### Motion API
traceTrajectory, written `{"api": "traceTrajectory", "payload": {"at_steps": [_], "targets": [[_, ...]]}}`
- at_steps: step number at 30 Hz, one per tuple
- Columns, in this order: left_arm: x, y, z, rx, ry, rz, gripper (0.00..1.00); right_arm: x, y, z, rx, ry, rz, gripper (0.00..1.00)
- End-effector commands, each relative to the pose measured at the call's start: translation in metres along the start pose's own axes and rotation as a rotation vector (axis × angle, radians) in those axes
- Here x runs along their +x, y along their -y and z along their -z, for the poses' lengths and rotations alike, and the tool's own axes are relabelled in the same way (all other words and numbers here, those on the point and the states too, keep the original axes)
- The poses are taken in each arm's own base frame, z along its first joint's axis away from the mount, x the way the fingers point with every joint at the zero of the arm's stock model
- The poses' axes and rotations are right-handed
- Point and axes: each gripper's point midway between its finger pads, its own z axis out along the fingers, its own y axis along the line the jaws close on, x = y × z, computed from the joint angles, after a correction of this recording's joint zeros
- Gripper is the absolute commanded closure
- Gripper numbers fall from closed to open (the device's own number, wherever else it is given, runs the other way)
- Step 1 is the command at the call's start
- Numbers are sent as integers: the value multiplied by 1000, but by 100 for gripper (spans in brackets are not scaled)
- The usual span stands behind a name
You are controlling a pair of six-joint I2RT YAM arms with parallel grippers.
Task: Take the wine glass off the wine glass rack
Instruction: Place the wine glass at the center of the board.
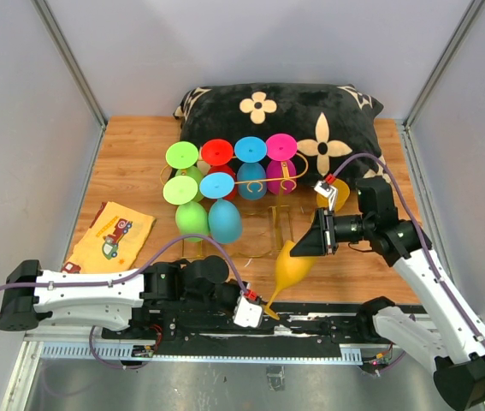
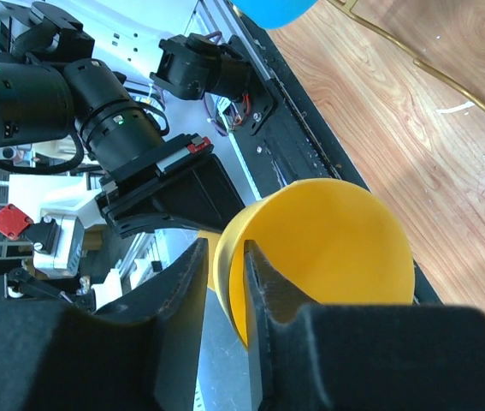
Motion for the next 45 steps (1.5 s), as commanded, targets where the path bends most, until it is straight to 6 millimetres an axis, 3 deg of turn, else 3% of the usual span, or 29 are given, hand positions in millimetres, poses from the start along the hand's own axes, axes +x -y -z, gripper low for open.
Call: {"api": "traceTrajectory", "payload": {"at_steps": [1,6,8,14,18,19,20,24,27,32,35,38,45], "targets": [[-2,-10,6,-49,-27,22,100,9,-15,1,-65,-25,6,78],[-1,-12,9,-66,-26,38,99,7,-18,3,-58,-8,22,96],[-4,-16,10,-94,-11,56,94,5,-18,5,-35,14,40,99],[-24,-23,10,-145,94,148,59,-5,-9,16,106,117,117,99],[-37,-18,9,-118,149,224,25,-8,-1,30,235,157,175,99],[-41,-16,8,-106,165,247,9,-9,4,35,287,167,182,99],[-46,-15,8,-96,186,276,2,-9,12,41,352,176,190,99],[-69,-16,9,-89,286,384,0,-14,43,76,641,224,208,99],[-88,-22,10,-101,365,450,0,-24,55,101,795,311,237,99],[-102,-35,8,-142,430,580,0,-35,80,146,1056,465,259,99],[-107,-53,11,-229,486,716,0,-36,97,165,1186,531,244,99],[-114,-62,17,-255,602,916,0,-34,113,172,1260,568,206,99],[-122,-52,13,-174,623,985,0,-50,134,167,1306,577,190,99]]}}
